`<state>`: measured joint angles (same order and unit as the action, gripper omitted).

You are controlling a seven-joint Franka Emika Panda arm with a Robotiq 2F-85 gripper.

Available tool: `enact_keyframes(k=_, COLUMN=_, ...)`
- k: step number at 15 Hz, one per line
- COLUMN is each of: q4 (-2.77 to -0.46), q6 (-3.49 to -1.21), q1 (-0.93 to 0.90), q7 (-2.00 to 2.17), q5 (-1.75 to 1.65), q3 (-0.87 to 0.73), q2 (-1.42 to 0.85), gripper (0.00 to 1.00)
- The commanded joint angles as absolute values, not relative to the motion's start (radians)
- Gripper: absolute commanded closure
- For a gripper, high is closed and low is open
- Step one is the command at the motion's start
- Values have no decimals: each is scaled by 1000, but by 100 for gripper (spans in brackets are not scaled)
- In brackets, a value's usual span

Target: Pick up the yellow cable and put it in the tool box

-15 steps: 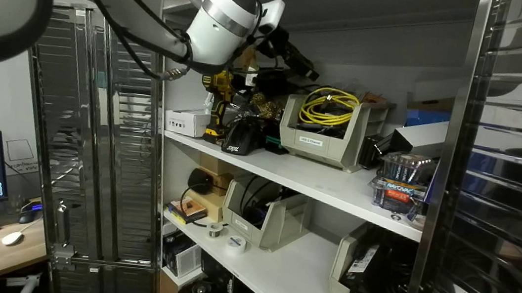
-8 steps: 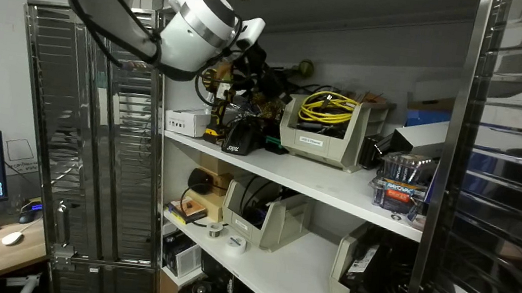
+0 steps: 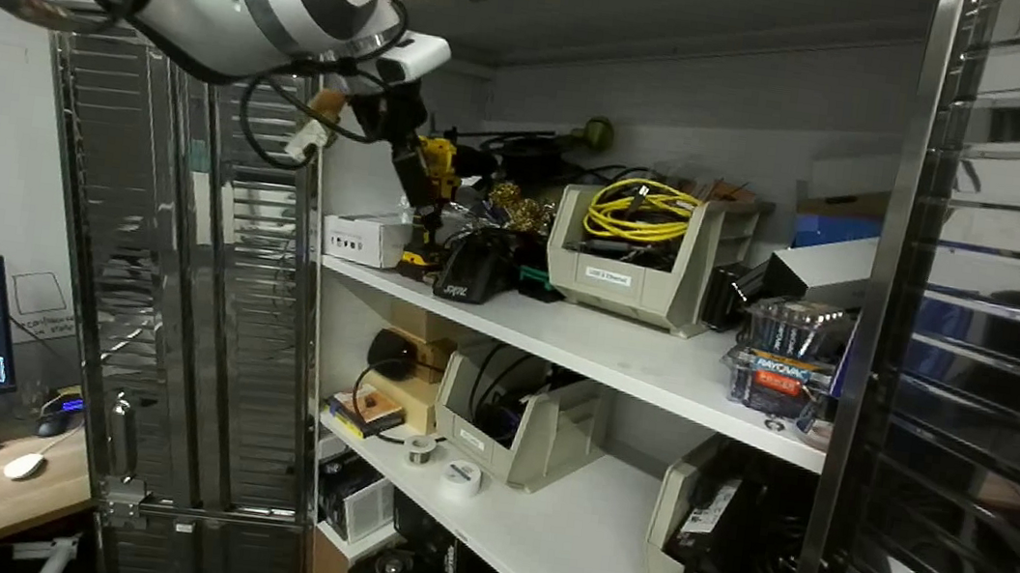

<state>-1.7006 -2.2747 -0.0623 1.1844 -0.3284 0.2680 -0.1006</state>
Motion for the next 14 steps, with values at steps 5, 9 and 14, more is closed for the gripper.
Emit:
enact_keyframes(k=5, q4=-1941, q6=-1862, q1=-79, q7=674, q5=225, q3=173, q2=286, gripper=0)
enact_keyframes(k=9, q4=-1895, q6=-1483, q1=-71, q7=469, q5=304, q3=76, q2=385, gripper=0)
enact_keyframes(k=14, q4=-1894, q6=-1475, q1=-34, q7=478, q5=278, q3=96, q2=389, gripper=0)
